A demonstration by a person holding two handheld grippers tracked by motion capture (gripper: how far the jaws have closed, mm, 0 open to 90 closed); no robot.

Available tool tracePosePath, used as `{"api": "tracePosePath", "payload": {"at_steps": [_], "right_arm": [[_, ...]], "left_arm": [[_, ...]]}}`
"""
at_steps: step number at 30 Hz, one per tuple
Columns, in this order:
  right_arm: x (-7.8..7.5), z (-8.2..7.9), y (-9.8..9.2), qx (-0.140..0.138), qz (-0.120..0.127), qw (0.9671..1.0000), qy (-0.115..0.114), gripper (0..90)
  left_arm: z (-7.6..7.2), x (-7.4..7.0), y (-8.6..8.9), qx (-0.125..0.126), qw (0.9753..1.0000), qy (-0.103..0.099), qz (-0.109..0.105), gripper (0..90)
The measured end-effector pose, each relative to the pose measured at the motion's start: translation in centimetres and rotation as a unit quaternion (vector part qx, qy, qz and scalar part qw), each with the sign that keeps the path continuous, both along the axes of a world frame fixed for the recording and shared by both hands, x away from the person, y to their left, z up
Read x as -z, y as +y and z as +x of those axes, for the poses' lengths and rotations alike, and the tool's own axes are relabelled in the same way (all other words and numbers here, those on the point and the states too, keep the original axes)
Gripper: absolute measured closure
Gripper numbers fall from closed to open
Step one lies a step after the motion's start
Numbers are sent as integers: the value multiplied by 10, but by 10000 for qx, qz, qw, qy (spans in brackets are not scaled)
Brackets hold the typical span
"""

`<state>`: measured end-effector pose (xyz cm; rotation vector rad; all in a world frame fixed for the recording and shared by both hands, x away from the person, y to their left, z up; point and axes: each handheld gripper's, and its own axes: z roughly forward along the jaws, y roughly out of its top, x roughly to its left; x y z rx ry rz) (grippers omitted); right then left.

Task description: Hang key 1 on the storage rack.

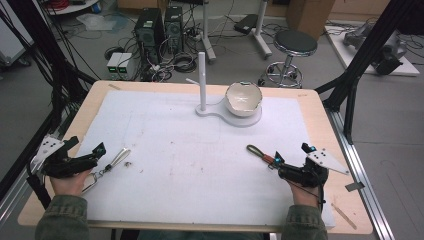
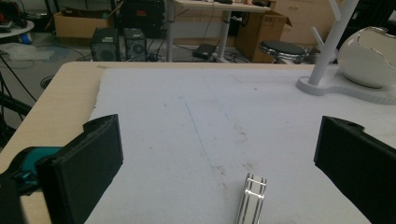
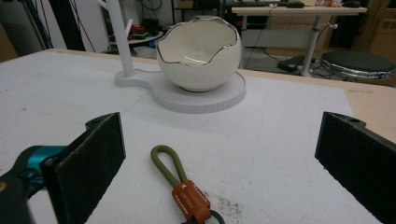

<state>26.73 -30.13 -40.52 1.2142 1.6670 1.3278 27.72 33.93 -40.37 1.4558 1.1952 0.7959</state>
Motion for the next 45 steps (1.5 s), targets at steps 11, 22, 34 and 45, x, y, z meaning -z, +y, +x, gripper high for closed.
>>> {"api": "tracePosePath", "payload": {"at_steps": [11, 22, 34, 45], "right_arm": [[-1, -1, 0, 4, -45, 10000, 78, 5], [-2, 2, 0, -53, -133, 9993, 353, 5], [-9, 14, 5, -209, -307, 9979, 531, 5], [-15, 27, 9, -347, -476, 9958, 700, 5]], "left_arm": [[-1, 0, 0, -9, 10000, -17, 26, 17], [-2, 1, 0, 24, 10000, -2, 7, 17], [-4, 1, 1, 12, 10000, -6, -24, 17], [-5, 2, 1, 39, 9999, -44, -86, 17]]}}
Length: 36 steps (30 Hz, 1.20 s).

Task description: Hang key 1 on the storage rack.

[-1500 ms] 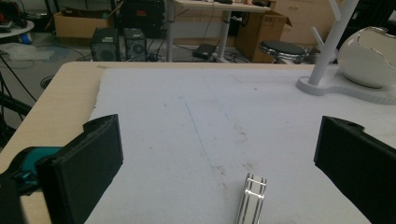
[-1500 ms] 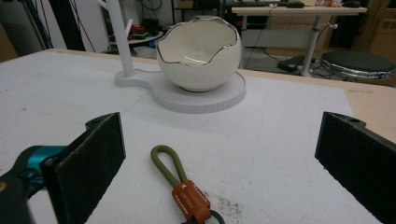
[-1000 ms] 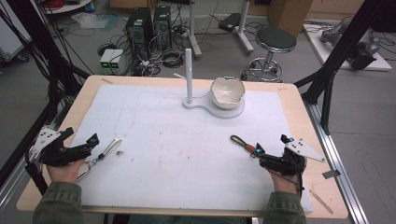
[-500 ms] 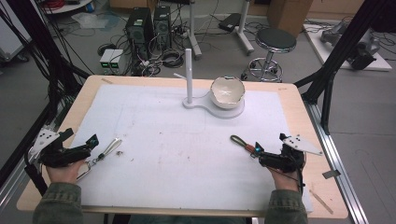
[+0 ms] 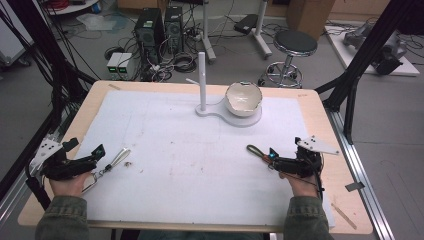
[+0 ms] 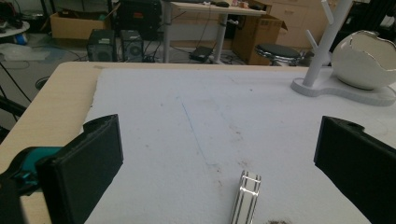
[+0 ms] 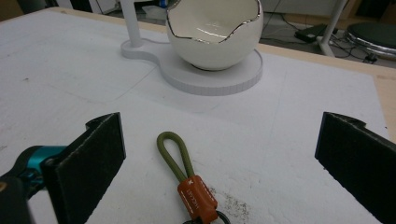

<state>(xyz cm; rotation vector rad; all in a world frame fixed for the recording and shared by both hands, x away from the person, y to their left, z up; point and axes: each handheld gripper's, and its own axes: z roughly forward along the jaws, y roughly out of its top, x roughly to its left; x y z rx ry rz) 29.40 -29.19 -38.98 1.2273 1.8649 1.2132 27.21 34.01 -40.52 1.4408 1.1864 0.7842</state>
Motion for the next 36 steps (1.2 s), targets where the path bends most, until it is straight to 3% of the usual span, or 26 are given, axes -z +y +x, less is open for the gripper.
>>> {"api": "tracePosePath", "payload": {"at_steps": [21, 25, 36], "right_arm": [[-5, 27, 10, -298, -232, 9981, 491, 6], [-5, 32, 12, -326, -305, 9975, 550, 6], [4, 48, 16, -470, -479, 9933, 942, 6]], "left_arm": [[0, 0, 1, -17, 10000, -11, -3, 17], [-1, 0, 0, 25, 9999, -104, -36, 17], [-1, 0, 0, 40, 10000, -83, -34, 17]]}}
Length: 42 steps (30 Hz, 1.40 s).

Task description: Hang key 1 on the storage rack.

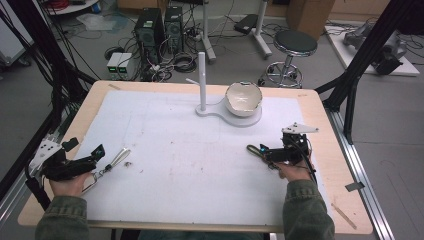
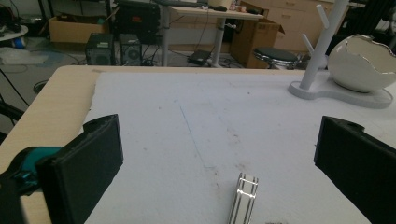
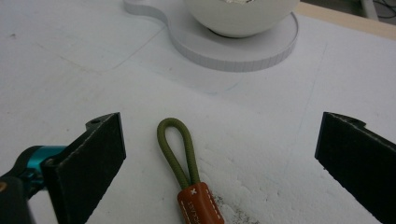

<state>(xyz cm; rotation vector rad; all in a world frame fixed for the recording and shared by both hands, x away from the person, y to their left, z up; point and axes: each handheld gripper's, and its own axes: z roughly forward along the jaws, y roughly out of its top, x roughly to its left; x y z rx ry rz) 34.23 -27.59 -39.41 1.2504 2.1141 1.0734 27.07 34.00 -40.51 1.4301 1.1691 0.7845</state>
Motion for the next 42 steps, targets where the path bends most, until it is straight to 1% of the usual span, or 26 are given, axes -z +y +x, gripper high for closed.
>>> {"api": "tracePosePath", "payload": {"at_steps": [3, 4, 6, 9, 11, 15, 17, 18, 20, 22, 23, 25, 27, 30, 34, 35, 38, 40, 42], "right_arm": [[3, 4, 0, -41, -31, 9999, 112, 6], [5, 5, 0, -14, 13, 9998, 180, 8], [7, 8, -1, -47, -54, 9997, 249, 9], [12, 12, -3, -41, -99, 9990, 431, 10], [15, 14, -4, -80, -124, 9985, 529, 41], [18, 16, -7, -96, -123, 9974, 698, 56], [20, 17, -8, -94, -173, 9968, 775, 64], [20, 17, -8, -96, -180, 9963, 829, 83], [21, 18, -8, -140, -235, 9957, 883, 154], [22, 18, -8, -182, -242, 9948, 968, 171], [23, 18, -8, -196, -256, 9943, 1019, 196], [24, 19, -9, -245, -274, 9931, 1117, 253], [26, 19, -10, -247, -329, 9910, 1276, 297], [27, 19, -10, -236, -377, 9890, 1410, 364], [28, 20, -12, -322, -249, 9877, 1511, 465], [27, 20, -13, -341, -211, 9872, 1541, 502], [29, 20, -13, -475, -143, 9849, 1661, 556], [31, 21, -12, -554, -112, 9824, 1780, 583], [31, 21, -11, -656, -99, 9809, 1828, 649]], "left_arm": [[0, 0, 0, 10, 10000, 3, 20, 17], [0, 0, 0, 12, 10000, 6, 17, 17], [0, 0, 0, 13, 10000, -5, 8, 17], [1, 0, 0, 11, 10000, 8, 1, 17], [1, 0, 0, 14, 10000, 7, 0, 17], [1, 0, 0, 14, 10000, 27, 1, 17], [1, 1, 0, 17, 10000, 41, 5, 17], [1, 1, 0, 18, 10000, 50, 4, 17], [1, 1, 0, 13, 10000, 55, 0, 17], [1, 1, 0, 12, 10000, 56, -2, 17], [1, 1, 0, 16, 10000, 62, -4, 17], [1, 1, 0, 10, 10000, 70, 16, 17], [2, 1, 0, 5, 10000, 81, 13, 17], [2, 1, 0, 4, 10000, 81, 11, 17], [2, 1, 0, 11, 10000, 80, 19, 17], [2, 1, 0, 9, 10000, 81, 17, 17], [2, 1, 0, 11, 10000, 77, 21, 17], [2, 1, 0, 12, 10000, 83, 19, 17], [2, 1, 0, 13, 10000, 81, 17, 17]]}}
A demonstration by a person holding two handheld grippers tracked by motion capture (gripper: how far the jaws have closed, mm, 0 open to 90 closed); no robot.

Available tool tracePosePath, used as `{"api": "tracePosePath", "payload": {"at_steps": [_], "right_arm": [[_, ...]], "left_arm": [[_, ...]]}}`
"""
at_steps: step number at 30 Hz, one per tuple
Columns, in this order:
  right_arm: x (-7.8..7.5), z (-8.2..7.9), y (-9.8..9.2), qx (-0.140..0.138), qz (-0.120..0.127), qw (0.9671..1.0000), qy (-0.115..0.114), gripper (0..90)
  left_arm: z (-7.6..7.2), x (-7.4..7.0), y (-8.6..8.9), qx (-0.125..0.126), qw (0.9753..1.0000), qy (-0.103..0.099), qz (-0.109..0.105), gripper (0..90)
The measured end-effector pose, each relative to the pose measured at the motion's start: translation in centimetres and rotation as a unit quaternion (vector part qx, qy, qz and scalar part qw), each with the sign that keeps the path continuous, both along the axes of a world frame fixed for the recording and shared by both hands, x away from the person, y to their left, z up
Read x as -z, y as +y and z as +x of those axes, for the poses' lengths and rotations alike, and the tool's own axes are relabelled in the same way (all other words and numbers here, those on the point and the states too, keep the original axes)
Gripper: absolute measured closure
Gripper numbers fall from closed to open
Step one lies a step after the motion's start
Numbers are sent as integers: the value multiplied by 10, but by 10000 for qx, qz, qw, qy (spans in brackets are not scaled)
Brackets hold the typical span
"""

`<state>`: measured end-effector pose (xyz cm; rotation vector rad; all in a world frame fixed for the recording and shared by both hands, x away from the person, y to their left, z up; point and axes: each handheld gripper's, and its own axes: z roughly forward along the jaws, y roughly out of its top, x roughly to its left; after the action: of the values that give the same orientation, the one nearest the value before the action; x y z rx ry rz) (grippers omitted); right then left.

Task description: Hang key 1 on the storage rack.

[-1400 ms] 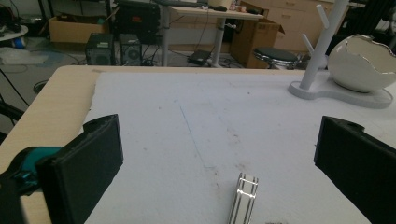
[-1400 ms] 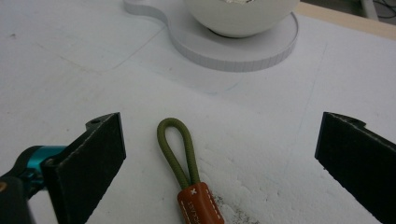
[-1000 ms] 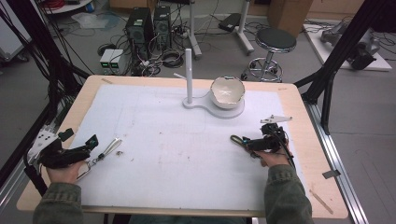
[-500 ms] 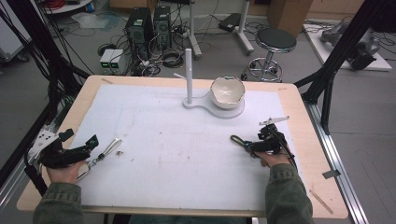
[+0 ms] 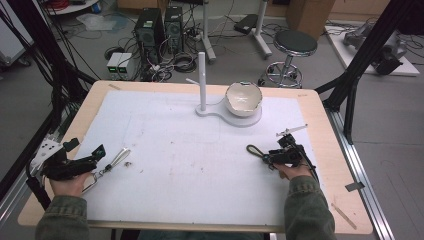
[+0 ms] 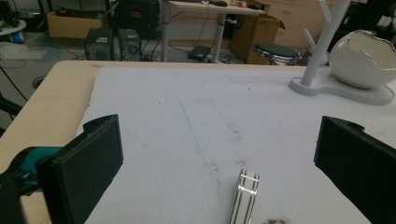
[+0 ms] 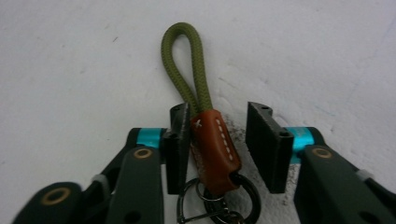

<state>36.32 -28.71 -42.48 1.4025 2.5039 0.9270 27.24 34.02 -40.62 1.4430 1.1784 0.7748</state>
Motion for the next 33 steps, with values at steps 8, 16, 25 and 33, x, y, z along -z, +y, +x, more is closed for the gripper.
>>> {"api": "tracePosePath", "payload": {"at_steps": [8, 16, 25, 33], "right_arm": [[-1, -2, 3, -129, 14, 9999, 32, 744], [-1, -3, 3, -38, 40, 10000, 78, 764], [-5, -5, 3, 63, 40, 10000, 13, 780], [-14, -9, -8, 278, 530, 9981, -169, 781]], "left_arm": [[0, 0, 0, 13, 10000, 9, -4, 17], [0, 0, -1, 13, 10000, 21, 4, 17], [0, 0, 0, 5, 10000, 20, 11, 17], [0, 0, 0, 10, 10000, 23, 10, 17]]}}
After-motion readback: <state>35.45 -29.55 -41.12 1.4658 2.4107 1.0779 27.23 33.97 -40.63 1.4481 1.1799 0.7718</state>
